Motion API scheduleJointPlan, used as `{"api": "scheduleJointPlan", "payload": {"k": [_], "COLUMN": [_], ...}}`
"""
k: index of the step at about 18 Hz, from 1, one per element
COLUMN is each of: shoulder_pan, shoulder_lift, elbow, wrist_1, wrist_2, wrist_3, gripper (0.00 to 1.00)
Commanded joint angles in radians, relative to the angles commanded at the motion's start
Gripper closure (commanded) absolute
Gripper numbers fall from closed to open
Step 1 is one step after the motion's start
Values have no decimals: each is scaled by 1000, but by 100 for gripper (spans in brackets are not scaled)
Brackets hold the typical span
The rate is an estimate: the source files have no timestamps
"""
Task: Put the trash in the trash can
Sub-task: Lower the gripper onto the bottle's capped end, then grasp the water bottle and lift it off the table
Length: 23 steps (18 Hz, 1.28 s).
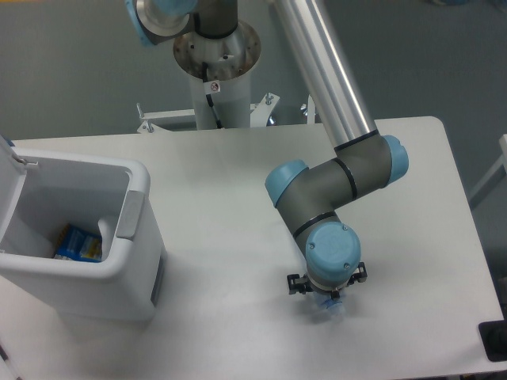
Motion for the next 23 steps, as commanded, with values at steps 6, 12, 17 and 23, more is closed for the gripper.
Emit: {"api": "scheduleJointPlan", "payload": {"k": [6, 12, 17, 23], "shoulder_pan": [0, 0, 2, 9], "shoulder_lift": [0, 20, 64, 150], "elbow": [1, 9, 20, 20], "wrist_1": [0, -2, -3, -3], "wrist_2": [8, -6, -40, -124], "wrist_3": [-17, -14, -12, -11], "gripper": [53, 56, 56, 56]}}
